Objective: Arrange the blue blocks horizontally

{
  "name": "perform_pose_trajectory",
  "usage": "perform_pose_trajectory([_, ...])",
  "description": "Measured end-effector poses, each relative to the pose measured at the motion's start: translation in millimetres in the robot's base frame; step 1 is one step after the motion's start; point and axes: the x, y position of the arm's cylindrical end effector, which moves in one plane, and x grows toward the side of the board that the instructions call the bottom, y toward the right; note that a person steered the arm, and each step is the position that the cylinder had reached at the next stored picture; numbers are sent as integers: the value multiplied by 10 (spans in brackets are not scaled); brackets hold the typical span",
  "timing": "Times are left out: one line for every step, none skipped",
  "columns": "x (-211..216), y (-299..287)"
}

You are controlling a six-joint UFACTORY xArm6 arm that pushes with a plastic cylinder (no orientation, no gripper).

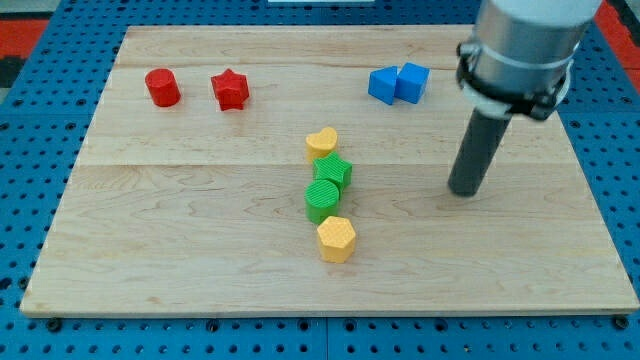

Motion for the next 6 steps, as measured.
perform_pose_trajectory([-365,307])
perform_pose_trajectory([-444,421])
perform_pose_trajectory([-444,445])
perform_pose_trajectory([-444,476])
perform_pose_trajectory([-467,476])
perform_pose_trajectory([-602,430])
